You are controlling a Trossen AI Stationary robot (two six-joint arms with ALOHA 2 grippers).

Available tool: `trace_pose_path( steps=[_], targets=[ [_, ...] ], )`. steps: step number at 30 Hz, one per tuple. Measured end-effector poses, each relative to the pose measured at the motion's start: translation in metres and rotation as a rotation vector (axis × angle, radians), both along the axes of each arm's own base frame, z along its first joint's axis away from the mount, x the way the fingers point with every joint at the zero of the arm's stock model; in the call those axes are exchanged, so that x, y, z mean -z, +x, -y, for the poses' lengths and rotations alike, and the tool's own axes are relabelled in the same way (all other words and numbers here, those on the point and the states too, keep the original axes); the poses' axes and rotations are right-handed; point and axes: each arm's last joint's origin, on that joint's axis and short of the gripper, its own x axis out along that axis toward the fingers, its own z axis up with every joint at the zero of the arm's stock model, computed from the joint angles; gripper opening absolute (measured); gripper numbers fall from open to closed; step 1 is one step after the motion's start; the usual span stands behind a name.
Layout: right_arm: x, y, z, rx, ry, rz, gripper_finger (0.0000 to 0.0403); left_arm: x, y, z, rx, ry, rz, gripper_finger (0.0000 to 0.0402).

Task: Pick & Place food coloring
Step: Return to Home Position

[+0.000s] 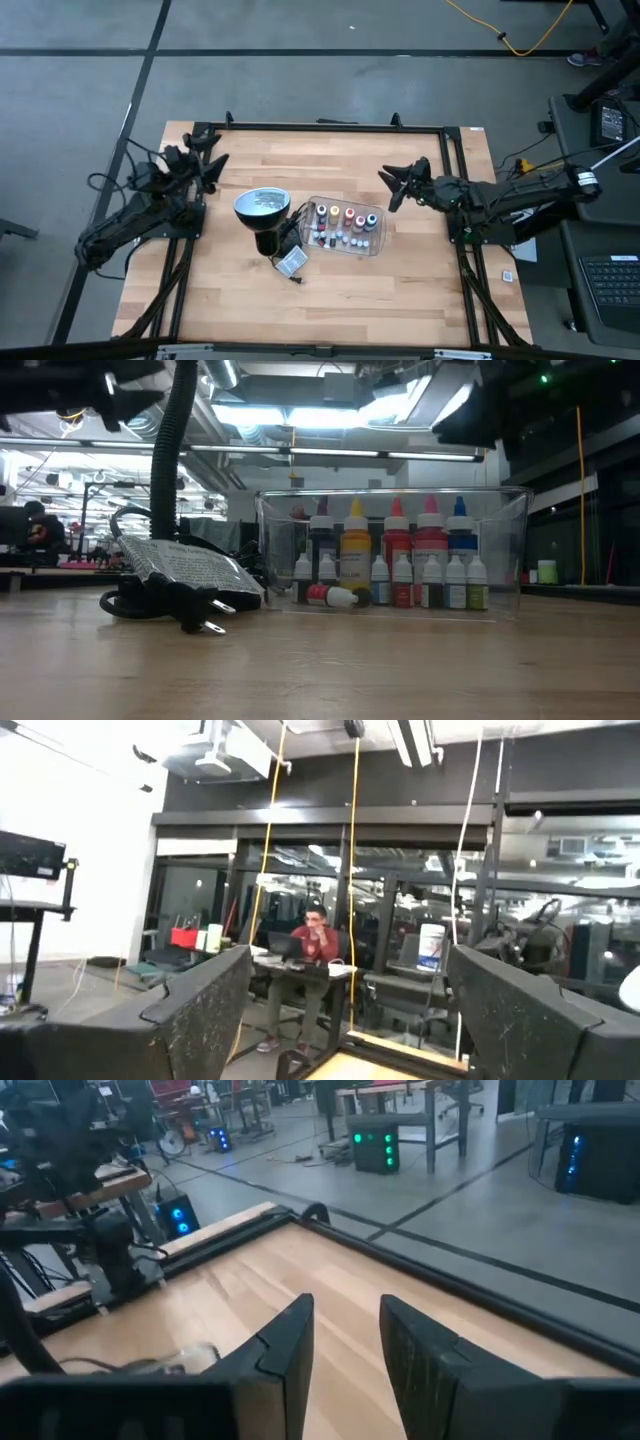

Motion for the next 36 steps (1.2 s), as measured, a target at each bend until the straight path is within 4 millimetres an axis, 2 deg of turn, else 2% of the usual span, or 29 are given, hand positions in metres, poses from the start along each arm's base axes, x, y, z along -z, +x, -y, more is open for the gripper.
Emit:
trace_pose_path(
  steps=[4,12,26,30,33,36],
  targets=[
    [0.017,-0.011,0.002,0.011,0.0,-0.005,0.0119,0.013,0.004,-0.003,-0.014,0.017,0.028,0.0333],
    [0.043,-0.038,0.018,0.073,0.028,0.043,0.0119,0.014,0.004,-0.004,-0.024,0.032,0.013,0.0333],
    [0.044,-0.052,0.065,0.013,0.004,0.007,0.0119,0.021,0.007,-0.005,-0.033,0.012,-0.059,0.0333],
    [0.044,-0.056,0.072,0.062,-0.016,-0.003,0.0119,0.031,0.01,-0.007,-0.029,-0.006,-0.072,0.0333],
    [0.043,-0.057,0.074,0.037,-0.05,-0.003,0.0119,0.036,0.011,-0.008,-0.029,-0.001,-0.063,0.0333],
    [0.049,-0.058,0.075,0.032,-0.059,-0.006,0.0119,0.038,0.011,-0.009,-0.032,0.017,-0.049,0.0333]
  ],
)
